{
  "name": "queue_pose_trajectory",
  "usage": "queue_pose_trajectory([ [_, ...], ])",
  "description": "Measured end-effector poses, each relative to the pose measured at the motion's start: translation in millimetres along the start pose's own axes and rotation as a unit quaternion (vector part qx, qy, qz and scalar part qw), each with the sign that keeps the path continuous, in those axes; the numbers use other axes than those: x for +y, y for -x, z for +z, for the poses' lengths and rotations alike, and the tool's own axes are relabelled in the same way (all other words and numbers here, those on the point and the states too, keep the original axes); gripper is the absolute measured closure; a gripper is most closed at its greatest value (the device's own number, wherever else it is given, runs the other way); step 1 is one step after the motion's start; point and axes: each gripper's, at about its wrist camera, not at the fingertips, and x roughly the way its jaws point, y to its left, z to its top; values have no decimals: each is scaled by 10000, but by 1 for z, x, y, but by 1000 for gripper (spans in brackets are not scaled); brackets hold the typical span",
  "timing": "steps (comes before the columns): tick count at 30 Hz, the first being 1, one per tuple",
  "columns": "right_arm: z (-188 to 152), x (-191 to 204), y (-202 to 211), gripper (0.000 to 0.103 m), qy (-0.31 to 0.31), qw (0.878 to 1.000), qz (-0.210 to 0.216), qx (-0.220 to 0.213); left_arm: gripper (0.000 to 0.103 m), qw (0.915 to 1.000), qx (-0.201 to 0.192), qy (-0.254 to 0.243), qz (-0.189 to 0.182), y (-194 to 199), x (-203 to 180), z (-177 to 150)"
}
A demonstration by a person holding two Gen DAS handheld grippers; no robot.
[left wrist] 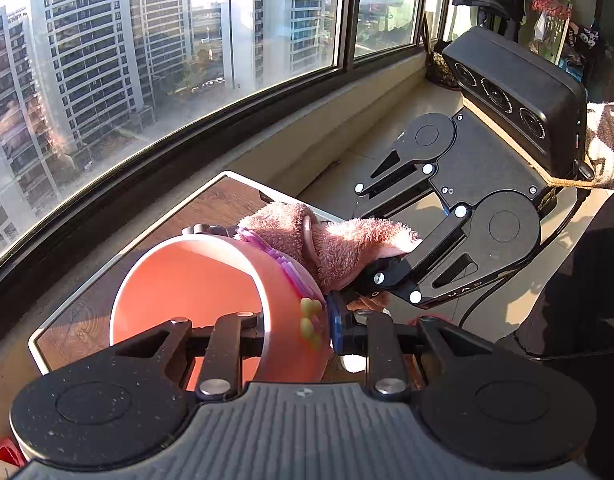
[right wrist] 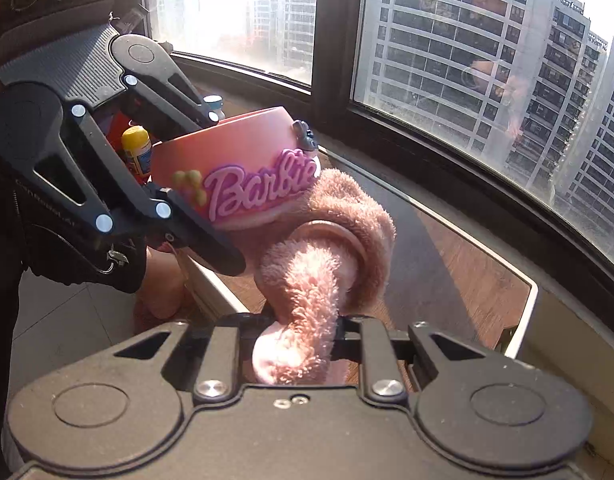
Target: Clean container
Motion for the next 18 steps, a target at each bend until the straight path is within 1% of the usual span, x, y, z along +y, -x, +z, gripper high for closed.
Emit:
queue_pose_trajectory([
  [3,-3,0,-1,83,188,9995,-221,114,80,9999,29,-52,81,-1,-1,-2],
  [8,-5,-13,10,83,21,9991,-423,-8,80,9996,112,-167,207,-4,-3,-5],
  [12,0,-16,14,83,-146,9993,-275,-189,80,9990,127,-322,275,-3,-7,-6],
  [18,0,-1,6,83,215,9996,-116,-141,80,9985,141,-426,303,-5,-12,-4],
])
